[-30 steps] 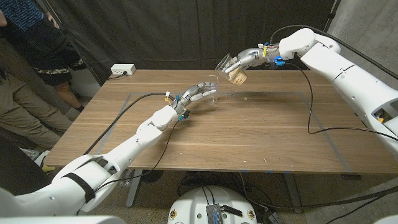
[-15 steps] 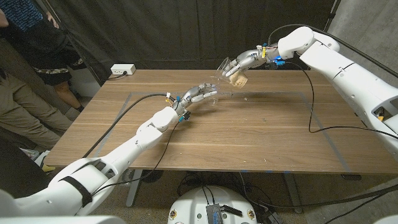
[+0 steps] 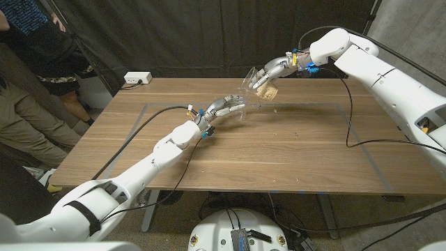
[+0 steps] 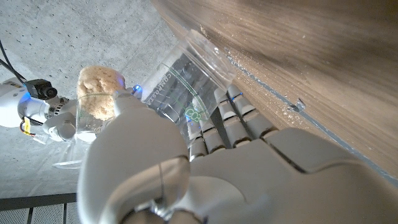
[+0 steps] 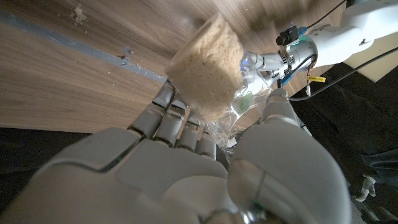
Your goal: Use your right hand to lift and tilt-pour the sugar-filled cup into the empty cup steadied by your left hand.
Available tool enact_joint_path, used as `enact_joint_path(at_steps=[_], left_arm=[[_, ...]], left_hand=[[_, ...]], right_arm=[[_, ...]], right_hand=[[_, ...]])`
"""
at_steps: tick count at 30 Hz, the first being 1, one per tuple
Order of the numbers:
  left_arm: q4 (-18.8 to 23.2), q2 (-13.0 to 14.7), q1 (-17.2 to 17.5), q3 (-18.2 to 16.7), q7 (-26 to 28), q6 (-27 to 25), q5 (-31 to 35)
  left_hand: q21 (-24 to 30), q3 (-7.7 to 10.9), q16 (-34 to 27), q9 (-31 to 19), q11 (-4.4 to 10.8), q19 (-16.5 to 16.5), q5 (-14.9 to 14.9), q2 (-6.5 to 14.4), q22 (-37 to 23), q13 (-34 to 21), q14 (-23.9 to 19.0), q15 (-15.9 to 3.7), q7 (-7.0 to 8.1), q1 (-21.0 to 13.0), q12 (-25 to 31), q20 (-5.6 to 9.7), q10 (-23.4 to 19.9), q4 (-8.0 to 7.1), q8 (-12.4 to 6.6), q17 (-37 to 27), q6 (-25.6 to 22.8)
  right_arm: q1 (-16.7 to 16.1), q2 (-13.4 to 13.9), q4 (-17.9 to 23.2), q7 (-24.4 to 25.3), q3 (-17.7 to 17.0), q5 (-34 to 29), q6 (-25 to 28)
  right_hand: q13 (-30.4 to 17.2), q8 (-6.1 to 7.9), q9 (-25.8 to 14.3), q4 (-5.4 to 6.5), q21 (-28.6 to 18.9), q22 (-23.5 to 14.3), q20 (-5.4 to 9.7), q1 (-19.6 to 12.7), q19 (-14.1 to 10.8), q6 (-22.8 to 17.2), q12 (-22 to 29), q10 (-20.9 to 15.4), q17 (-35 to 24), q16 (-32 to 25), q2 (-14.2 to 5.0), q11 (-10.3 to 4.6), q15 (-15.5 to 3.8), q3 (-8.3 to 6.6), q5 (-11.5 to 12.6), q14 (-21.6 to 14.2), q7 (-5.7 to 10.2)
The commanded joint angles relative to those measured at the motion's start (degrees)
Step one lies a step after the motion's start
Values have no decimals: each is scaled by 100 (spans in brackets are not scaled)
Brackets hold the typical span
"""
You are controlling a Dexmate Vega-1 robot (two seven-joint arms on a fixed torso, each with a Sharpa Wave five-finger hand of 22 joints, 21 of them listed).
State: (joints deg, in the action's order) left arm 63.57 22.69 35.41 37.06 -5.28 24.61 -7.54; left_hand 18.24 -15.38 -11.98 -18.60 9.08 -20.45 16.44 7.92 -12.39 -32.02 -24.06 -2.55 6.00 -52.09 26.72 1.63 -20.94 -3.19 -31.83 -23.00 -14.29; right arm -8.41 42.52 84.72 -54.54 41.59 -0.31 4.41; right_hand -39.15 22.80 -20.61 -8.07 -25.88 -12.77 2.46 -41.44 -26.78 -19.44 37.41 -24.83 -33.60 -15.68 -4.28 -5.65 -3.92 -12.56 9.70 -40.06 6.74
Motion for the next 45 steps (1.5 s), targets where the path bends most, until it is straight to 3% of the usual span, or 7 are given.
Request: enact_joint_path(at_steps=[1, 16, 45], left_arm=[[-25, 9, -7, 19, -99, -14, -64], [-215, 7, -107, 16, -221, 105, -92], [-140, 76, -67, 35, -307, 147, -84]], left_hand=[[26, -17, 2, 0, 11, -15, -34, 19, -13, -10, -50, -711, -8, -32, 40, 11, -46, -17, -33, -27, -23], [32, -19, 0, 3, 21, -1, -44, 18, -13, -13, -61, -714, 6, -33, 50, 10, -62, -27, -44, -33, -26], [42, -19, 8, 17, 19, 23, -64, 19, -7, -19, -57, -723, 10, -40, 59, 59, -64, -46, -53, -44, -10]], right_arm=[[130, -125, -178, -132, 82, -136, -71], [352, -347, -452, -204, 198, -332, -222], [511, -389, -260, -311, 354, -821, -251]], right_hand=[[-12, -26, -28, 1, -51, -17, 354, 5, 16, -30, -11, -53, -16, -35, -42, -8, -946, -53, 32, -43, -2], [-20, -34, -37, 4, -56, -15, 354, 13, 14, -43, -30, -55, -37, -44, -41, -14, -950, -53, 34, -47, 0], [-44, -46, -55, -2, -63, -11, 355, 9, 17, -71, -52, -87, -77, -61, -36, -17, -950, -59, 34, -63, 13]])
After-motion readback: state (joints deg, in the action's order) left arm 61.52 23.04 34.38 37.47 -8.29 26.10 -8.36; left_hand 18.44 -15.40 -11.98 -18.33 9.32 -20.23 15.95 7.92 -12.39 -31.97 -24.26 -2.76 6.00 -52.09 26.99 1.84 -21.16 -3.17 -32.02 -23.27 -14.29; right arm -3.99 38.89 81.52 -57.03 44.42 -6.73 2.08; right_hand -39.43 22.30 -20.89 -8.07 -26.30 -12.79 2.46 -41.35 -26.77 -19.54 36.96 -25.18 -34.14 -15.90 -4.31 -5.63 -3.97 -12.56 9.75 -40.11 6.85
